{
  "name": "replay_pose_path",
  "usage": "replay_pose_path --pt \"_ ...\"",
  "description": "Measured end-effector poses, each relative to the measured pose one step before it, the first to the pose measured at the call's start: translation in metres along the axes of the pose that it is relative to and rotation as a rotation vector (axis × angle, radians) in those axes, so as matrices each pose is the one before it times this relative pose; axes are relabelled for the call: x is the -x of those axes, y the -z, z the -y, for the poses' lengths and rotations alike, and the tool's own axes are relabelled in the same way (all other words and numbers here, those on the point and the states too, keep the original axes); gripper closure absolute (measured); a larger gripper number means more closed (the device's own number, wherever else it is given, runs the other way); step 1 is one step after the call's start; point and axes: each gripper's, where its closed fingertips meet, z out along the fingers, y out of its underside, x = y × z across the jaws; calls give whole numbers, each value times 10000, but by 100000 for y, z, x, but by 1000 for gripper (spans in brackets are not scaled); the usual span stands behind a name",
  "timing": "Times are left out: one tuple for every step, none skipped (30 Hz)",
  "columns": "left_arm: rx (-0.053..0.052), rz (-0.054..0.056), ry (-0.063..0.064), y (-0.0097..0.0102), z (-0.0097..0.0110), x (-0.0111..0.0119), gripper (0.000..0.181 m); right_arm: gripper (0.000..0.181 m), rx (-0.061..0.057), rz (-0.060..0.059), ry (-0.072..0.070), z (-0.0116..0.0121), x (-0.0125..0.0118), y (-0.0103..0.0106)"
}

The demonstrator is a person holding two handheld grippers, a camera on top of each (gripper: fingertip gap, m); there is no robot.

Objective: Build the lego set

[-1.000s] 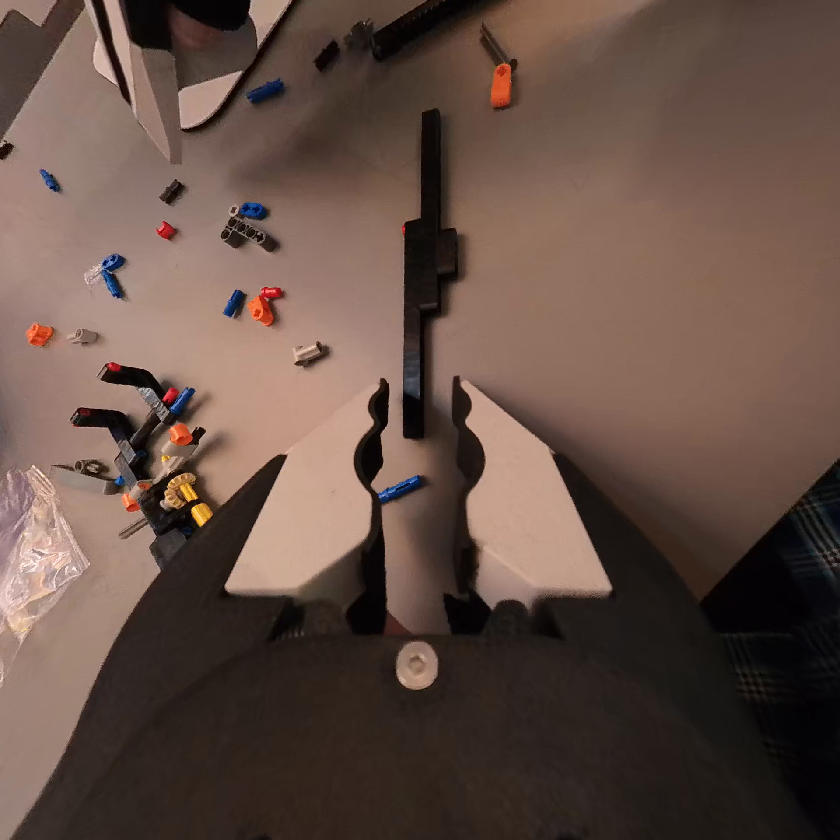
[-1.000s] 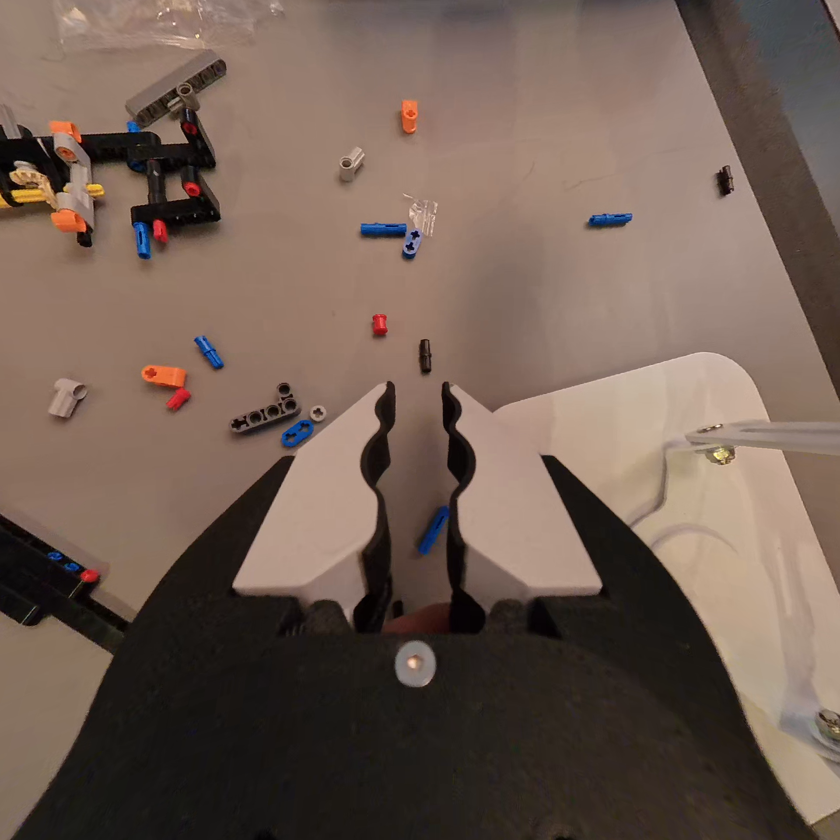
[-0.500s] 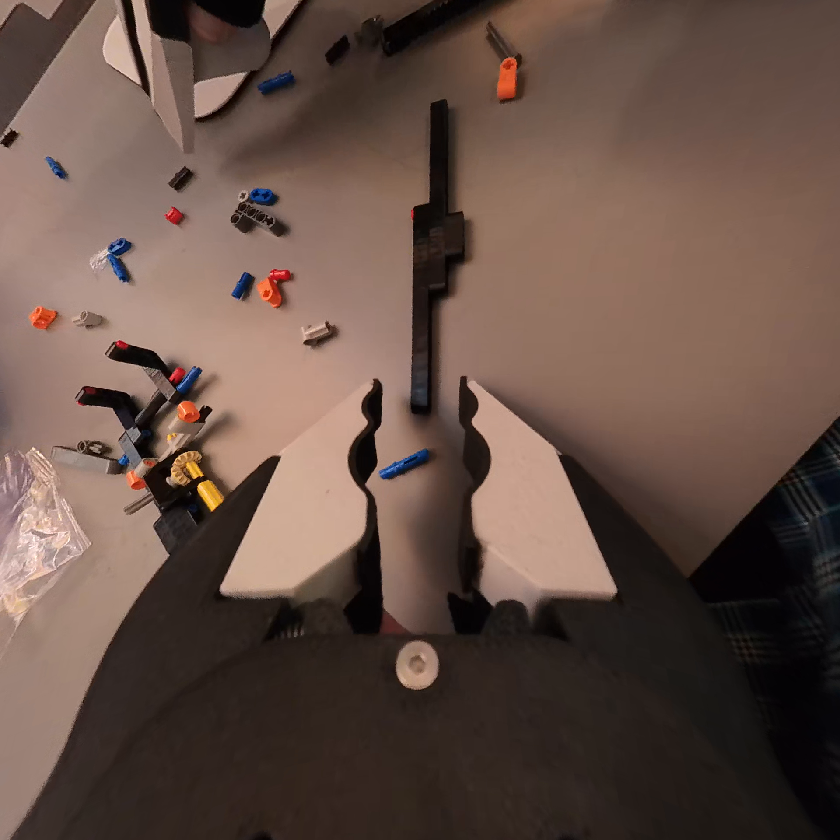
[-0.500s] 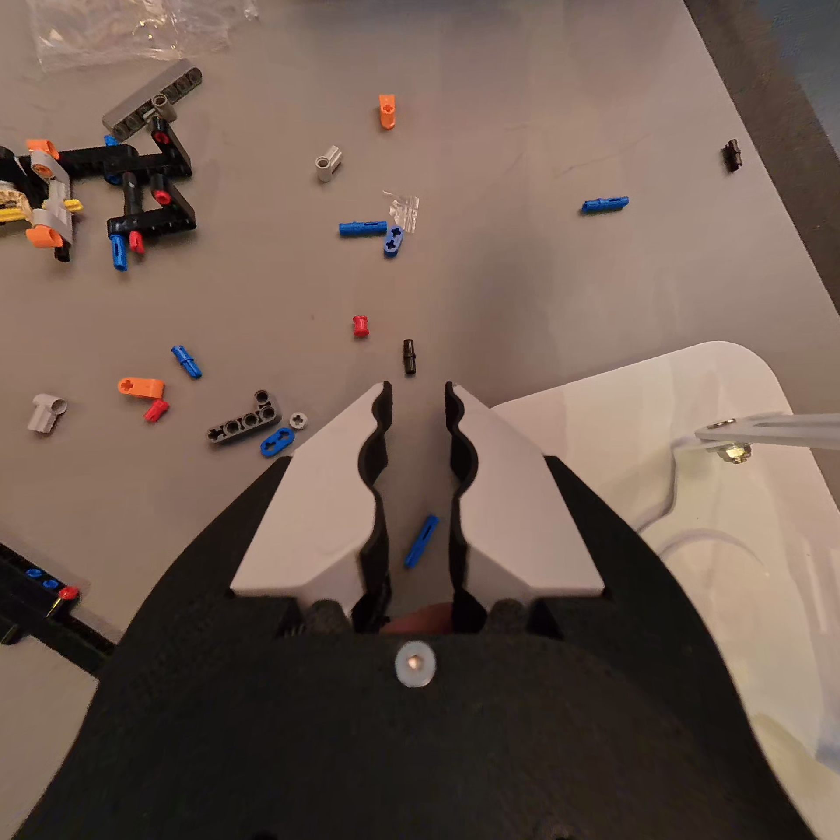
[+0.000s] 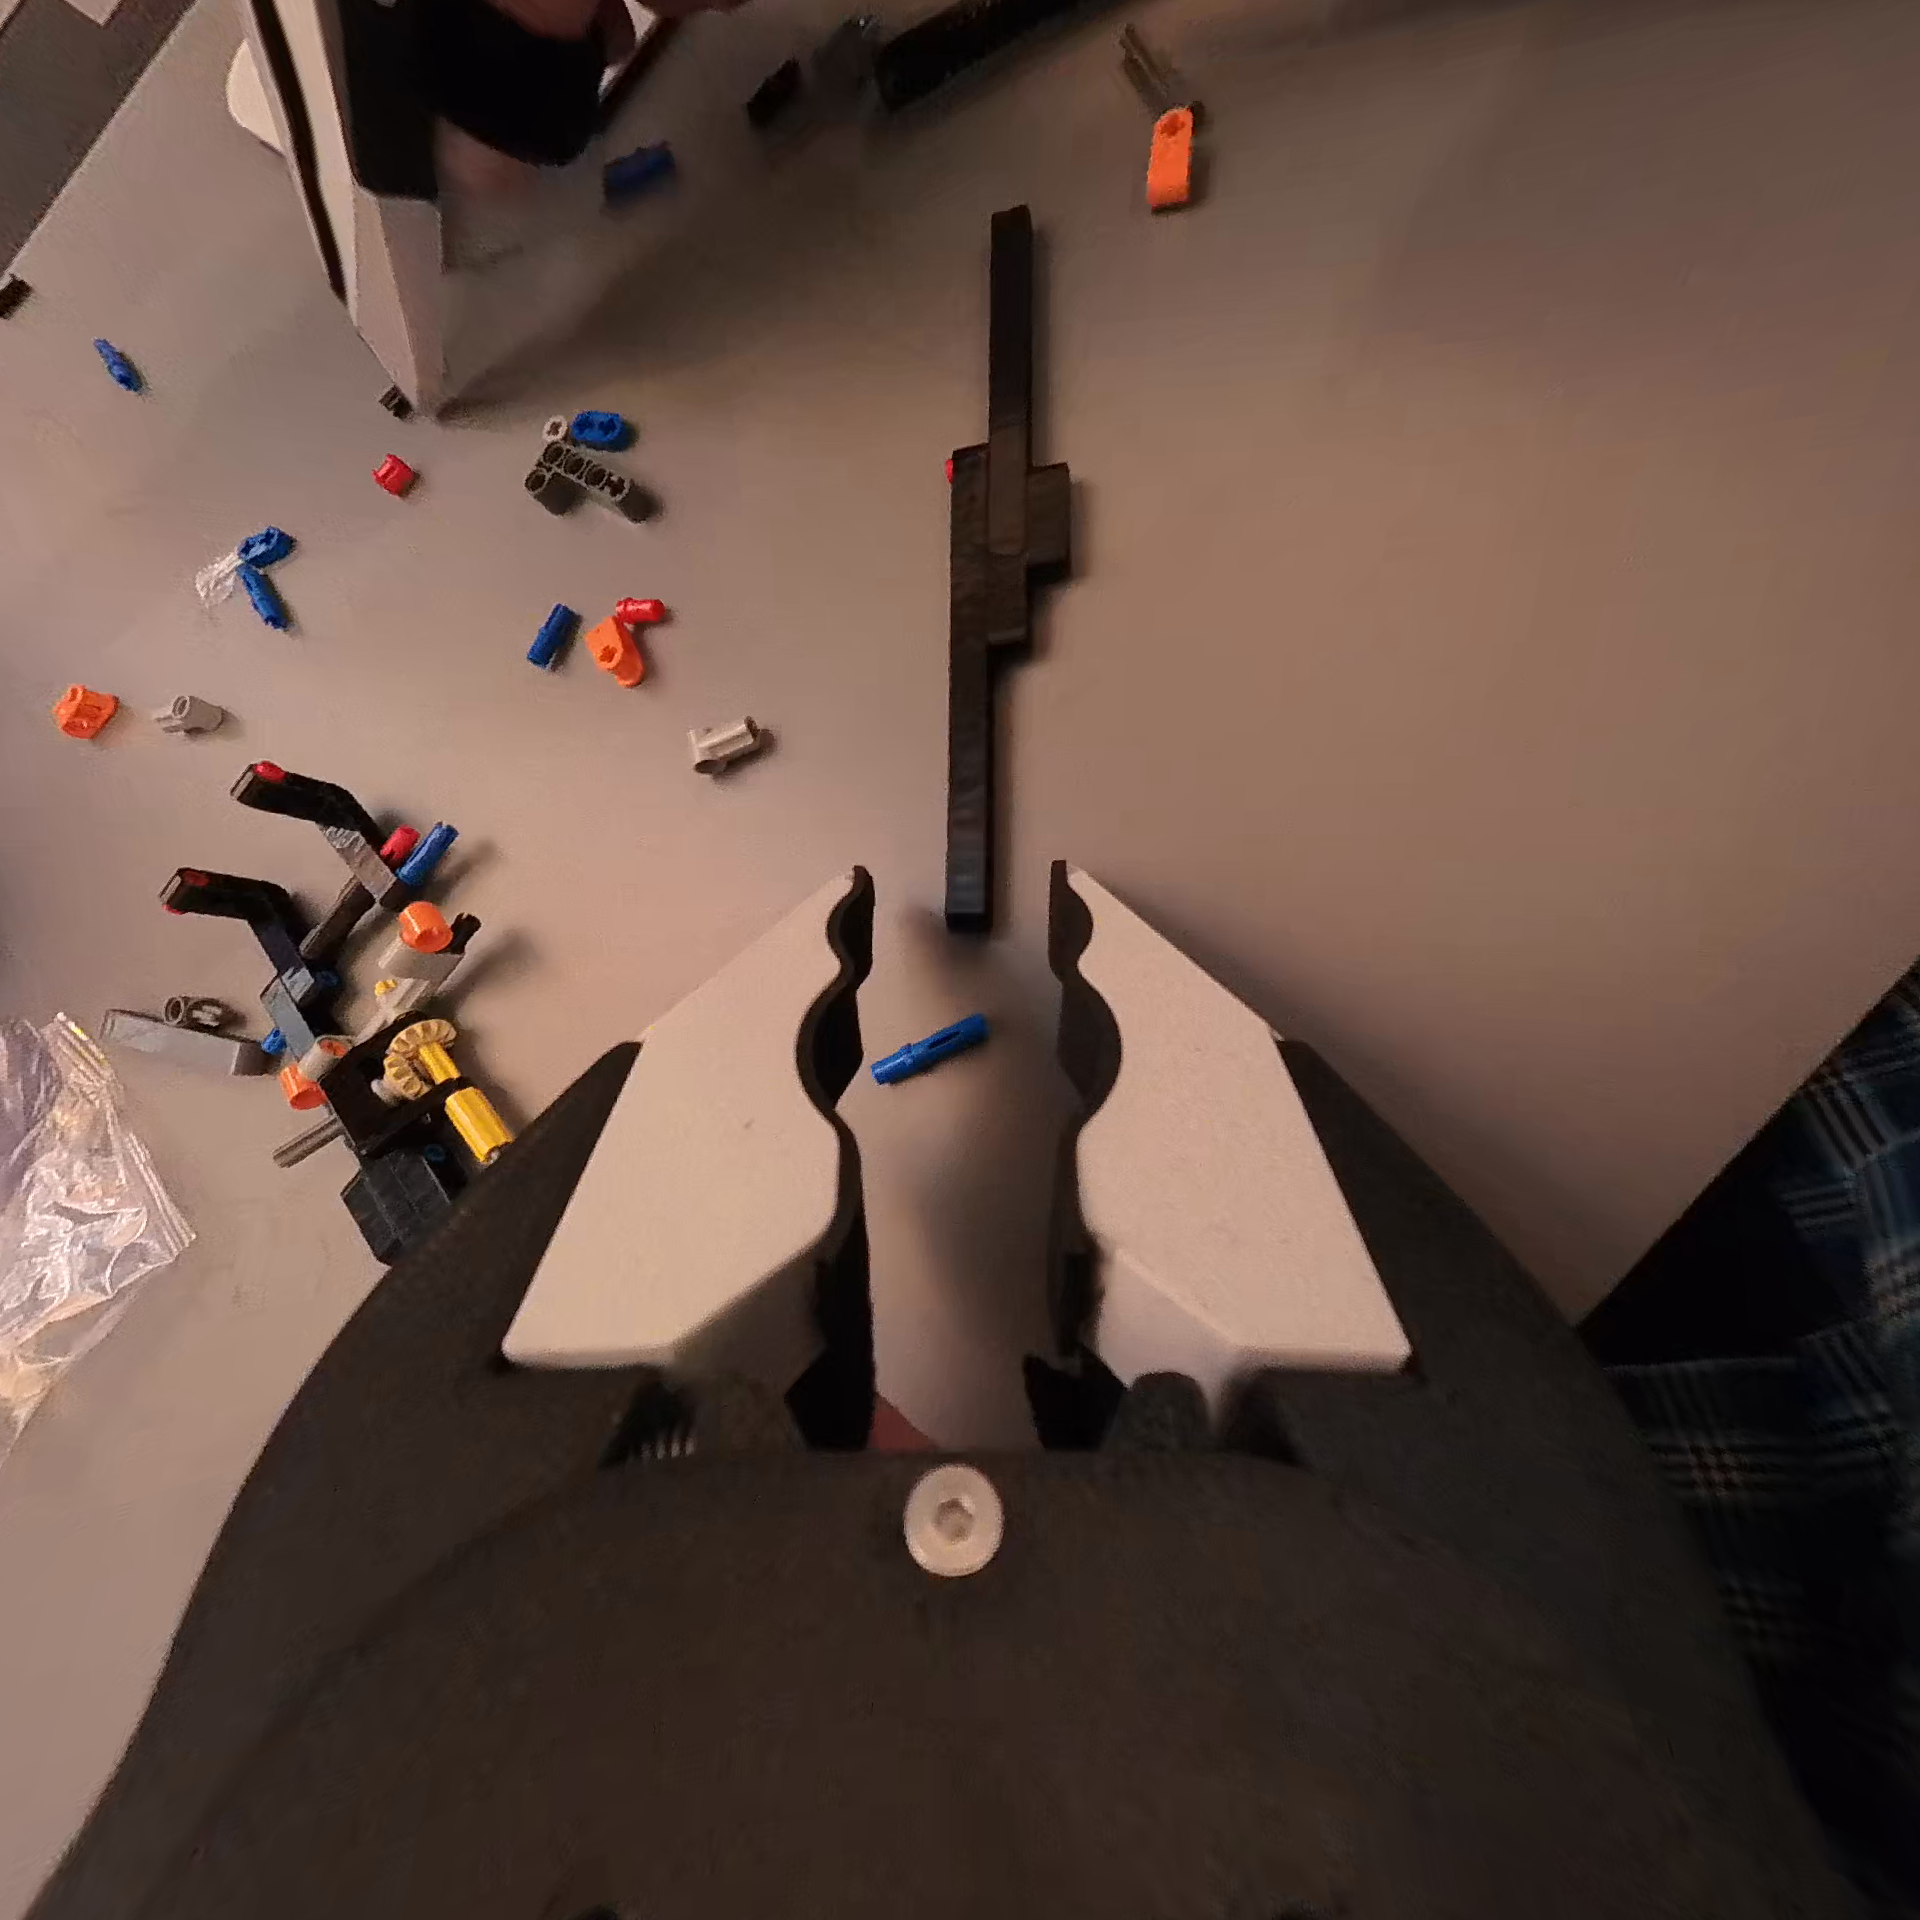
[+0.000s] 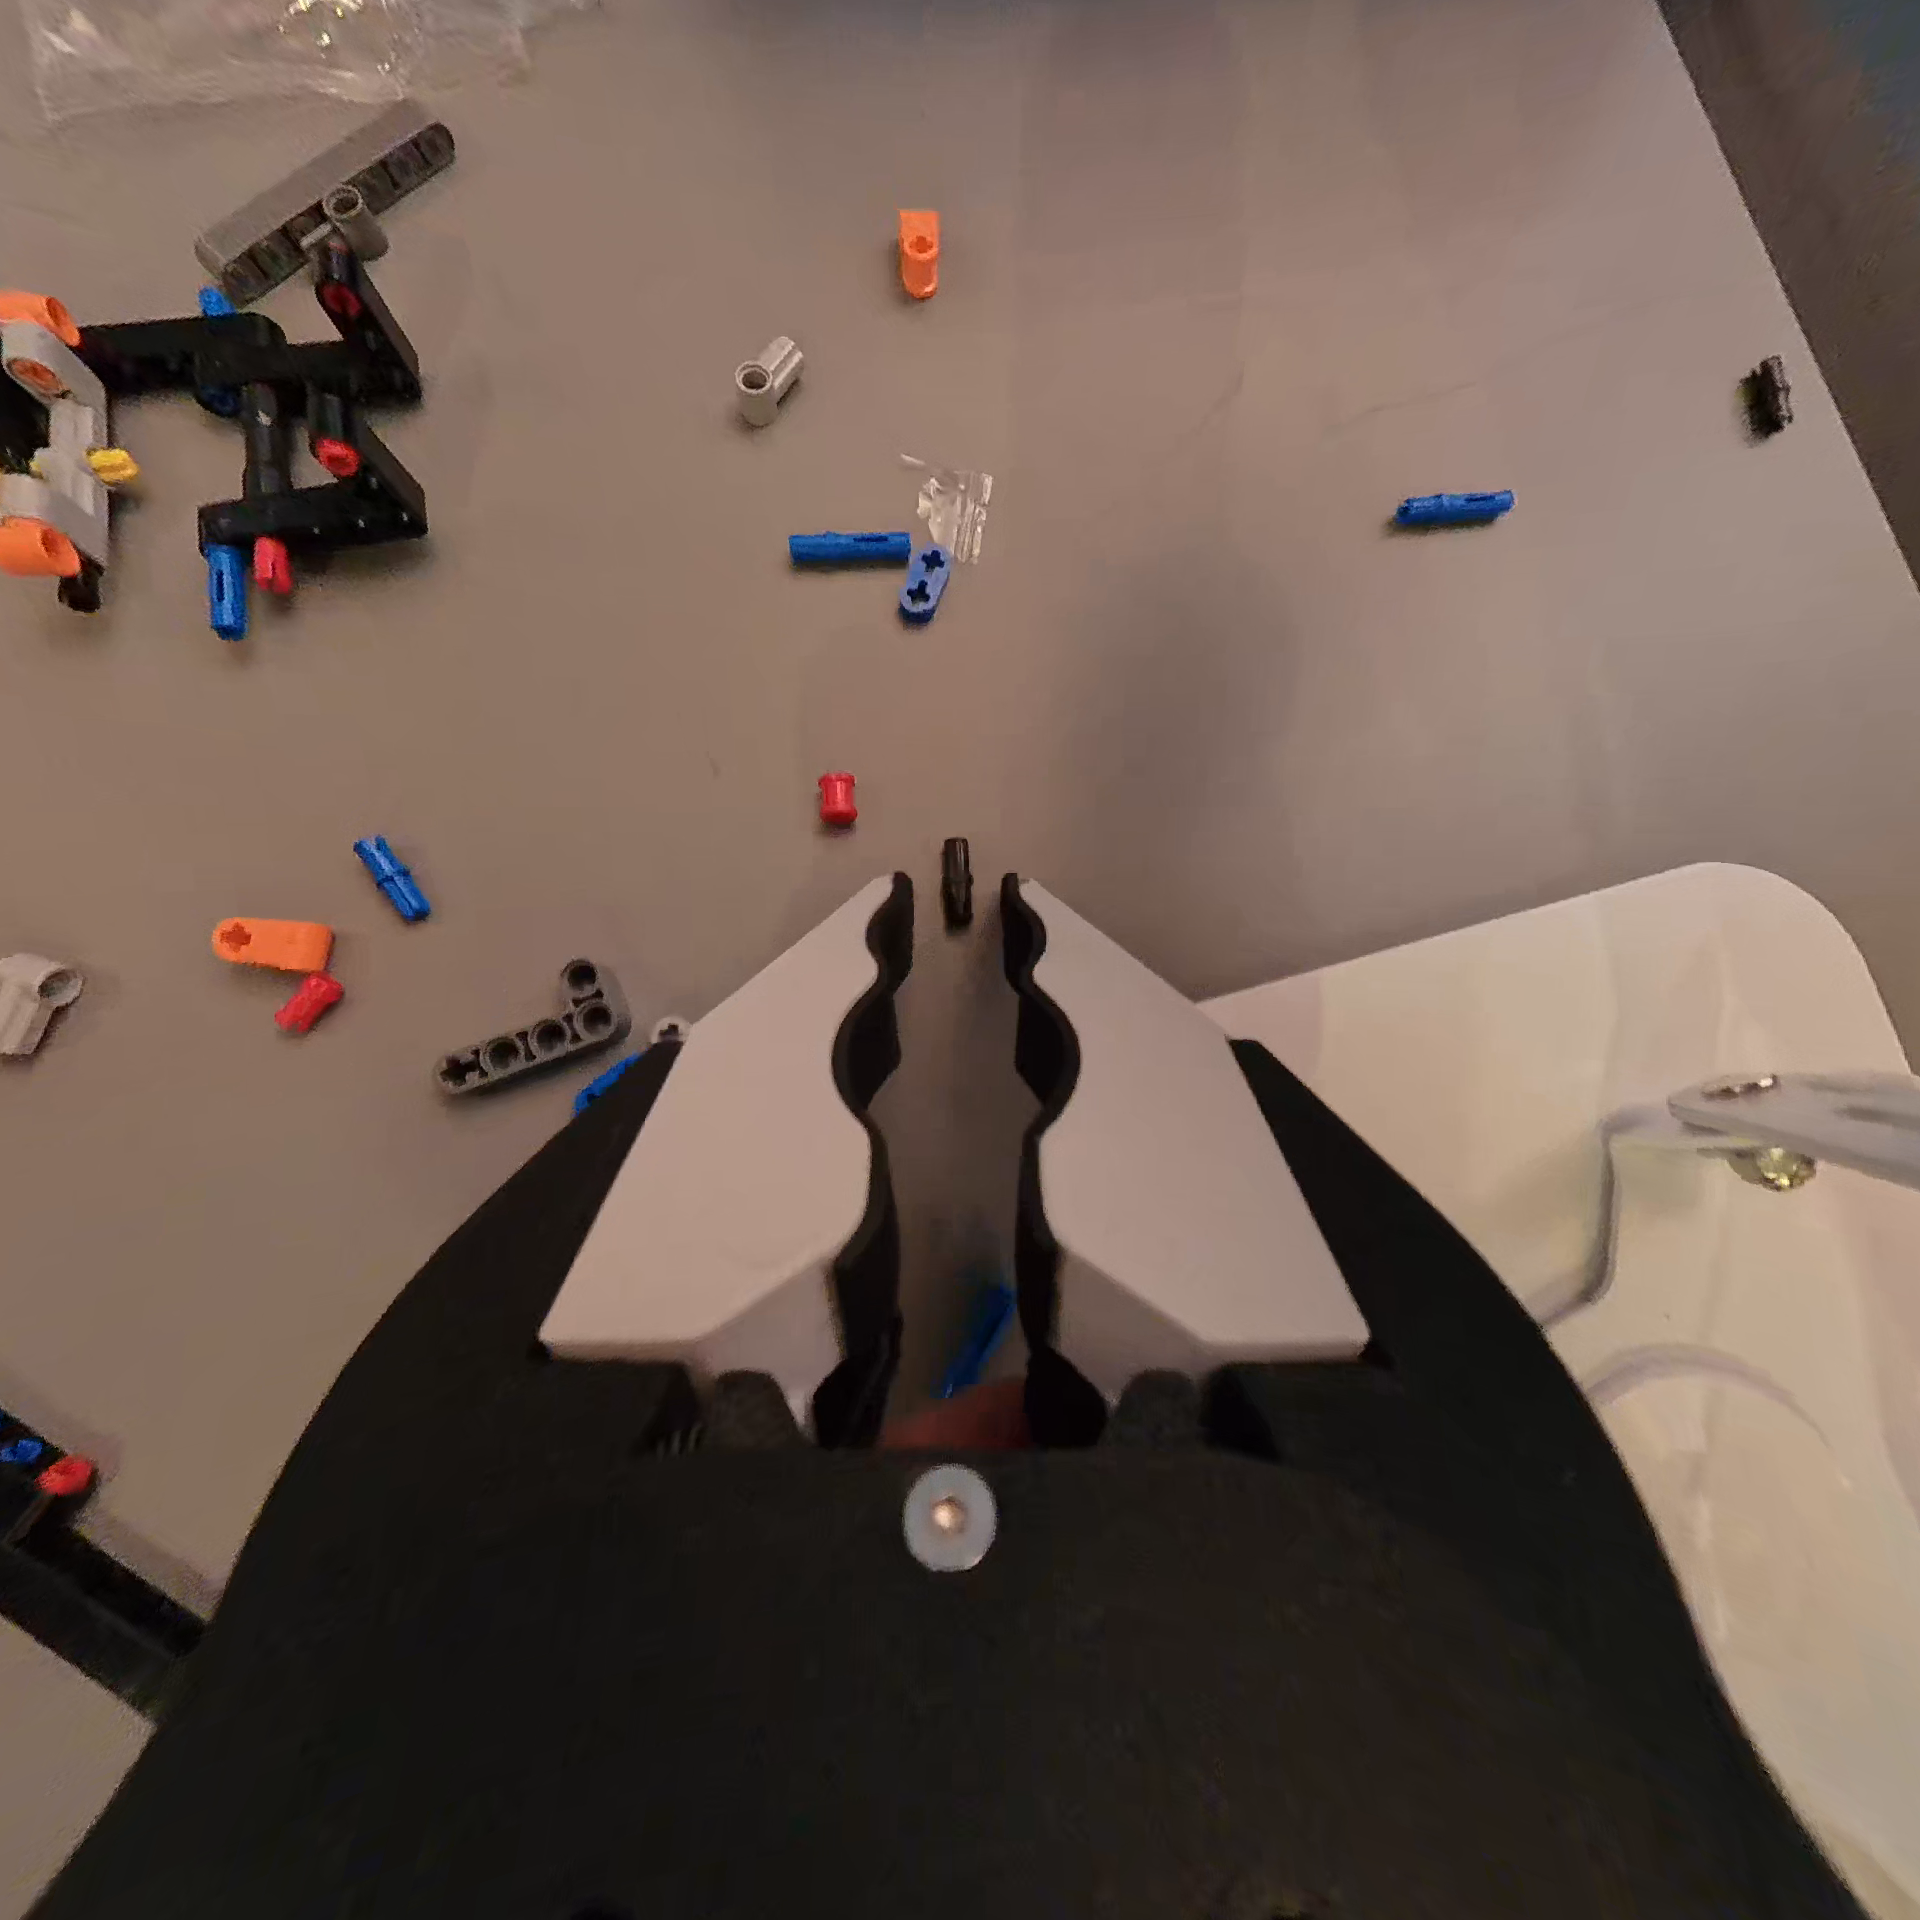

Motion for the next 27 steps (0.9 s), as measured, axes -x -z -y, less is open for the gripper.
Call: replay_pose_path --pt "-2 -1 6 3 -13 22 149 169 -12 21 0 99 10 -123" --pt "-2 8 14 9 -25 42 149 173 -16 25 18 72 23 -95" --pt "-7 -1 22 -1 -14 31 149 178 -30 36 -1 47 39 -66" --pt "-10 -6 16 4 -15 21 149 178 -37 12 -39 27 -1 -21" --pt "-6 1 6 -3 -9 39 149 178 -17 27 -16 -29 45 35" --pt "-10 16 6 18 7 44 149 178 -12 13 22 -59 70 80" --pt "-28 0 9 6 44 29 149 178 -19 -25 31 -72 71 128" --pt "-50 -24 9 30 82 -17 148 179 -34 -37 11 -64 73 198" --pt "-50 -6 18 14 98 9 148 179 -45 -5 -7 -52 139 250" --pt "-34 1 14 15 75 11 147 179 -68 11 -8 -18 183 333" --pt "-37 -10 -5 22 88 -2 146 179 -101 16 -3 43 230 413" --pt "-43 -6 -17 41 109 -4 146 179 -98 20 1 31 282 475" --pt "-25 20 -7 60 83 49 145 179 -69 12 28 -9 301 518" --pt "-24 22 -6 55 96 68 145 179 -68 -6 46 -19 310 536" --pt "-33 18 -4 86 106 83 144 179 -87 8 26 0 336 565" --pt "-40 41 16 80 116 145 144 179 -104 34 0 4 368 550" --pt "-26 38 22 63 79 135 144 179 -103 36 2 0 378 517" --pt "-1 20 10 26 11 116 144 179 -49 27 6 -98 361 453" --pt "12 28 9 -2 -36 107 144 179 -24 11 9 -137 301 386" --pt "27 17 14 -43 -87 73 144 179 -48 -3 3 -99 242 332" --pt "32 -9 12 -56 -83 14 144 179 -54 -6 -12 -92 183 296" --pt "24 -18 1 -60 -52 -46 144 179 -33 -3 -16 -120 145 218" --pt "19 -6 -10 -42 -12 -47 144 179 -20 -18 -17 -128 82 183" --pt "13 -7 -24 -40 20 -77 144 179 -34 -14 -24 -94 58 139" --pt "23 -2 -24 -46 14 -57 144 179 -62 1 -37 -30 69 122" --pt "26 -5 -20 -44 10 -63 144 179 -73 16 -50 -12 63 94" --pt "12 8 -15 -19 25 -14 144 179 -44 17 -39 -33 56 64"
